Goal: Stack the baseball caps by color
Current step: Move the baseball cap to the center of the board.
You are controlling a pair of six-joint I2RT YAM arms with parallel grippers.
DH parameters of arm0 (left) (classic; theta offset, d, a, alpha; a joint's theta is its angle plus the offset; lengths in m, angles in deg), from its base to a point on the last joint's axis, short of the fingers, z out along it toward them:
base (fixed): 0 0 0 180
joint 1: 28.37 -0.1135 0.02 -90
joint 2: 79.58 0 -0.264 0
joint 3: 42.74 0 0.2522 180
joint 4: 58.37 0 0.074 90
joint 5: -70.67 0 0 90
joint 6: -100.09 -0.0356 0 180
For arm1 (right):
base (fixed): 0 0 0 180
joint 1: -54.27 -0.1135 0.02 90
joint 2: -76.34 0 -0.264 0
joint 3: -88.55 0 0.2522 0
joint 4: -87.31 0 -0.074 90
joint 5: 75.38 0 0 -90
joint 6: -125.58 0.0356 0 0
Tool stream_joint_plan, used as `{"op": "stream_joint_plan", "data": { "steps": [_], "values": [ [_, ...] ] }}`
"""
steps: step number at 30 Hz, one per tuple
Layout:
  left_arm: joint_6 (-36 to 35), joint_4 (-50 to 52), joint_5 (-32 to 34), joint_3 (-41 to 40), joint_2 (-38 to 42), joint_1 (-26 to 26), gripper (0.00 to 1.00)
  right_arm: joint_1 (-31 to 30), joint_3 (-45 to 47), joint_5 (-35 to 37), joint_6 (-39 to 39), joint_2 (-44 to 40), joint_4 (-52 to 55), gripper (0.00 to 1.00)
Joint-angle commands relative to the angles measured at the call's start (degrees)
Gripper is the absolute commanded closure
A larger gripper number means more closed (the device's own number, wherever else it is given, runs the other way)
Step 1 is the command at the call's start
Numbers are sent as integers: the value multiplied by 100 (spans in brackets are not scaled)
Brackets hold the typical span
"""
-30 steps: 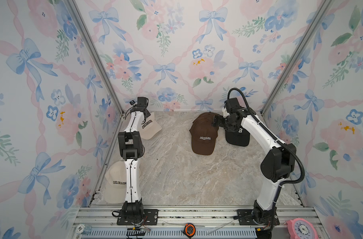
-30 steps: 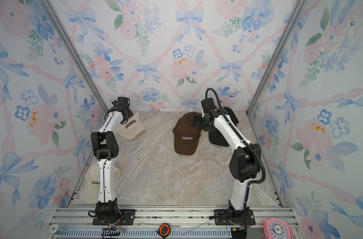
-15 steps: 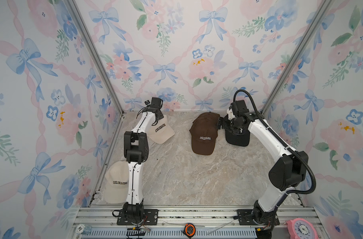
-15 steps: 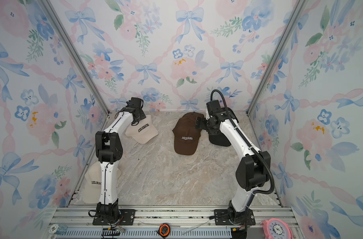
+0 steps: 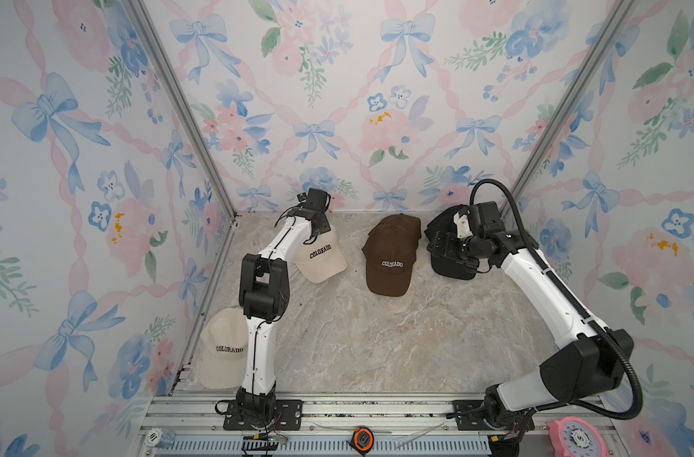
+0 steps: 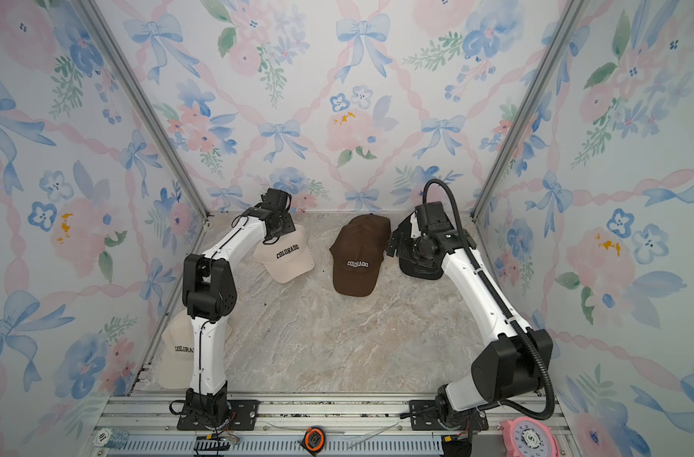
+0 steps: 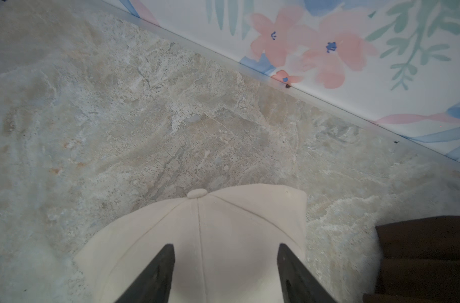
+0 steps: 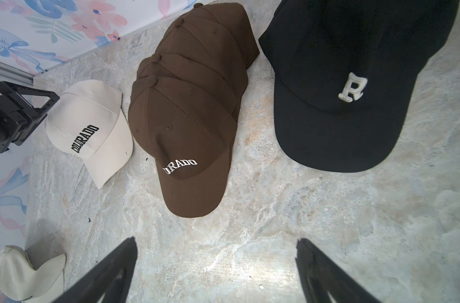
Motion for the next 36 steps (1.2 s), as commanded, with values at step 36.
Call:
{"op": "stream_joint_plan", "data": {
  "steps": [36],
  "values": [
    [4549,2710,1004,-6383,6885,-392,24,-436,94,-843,-219,357,-647,4]
  ]
}}
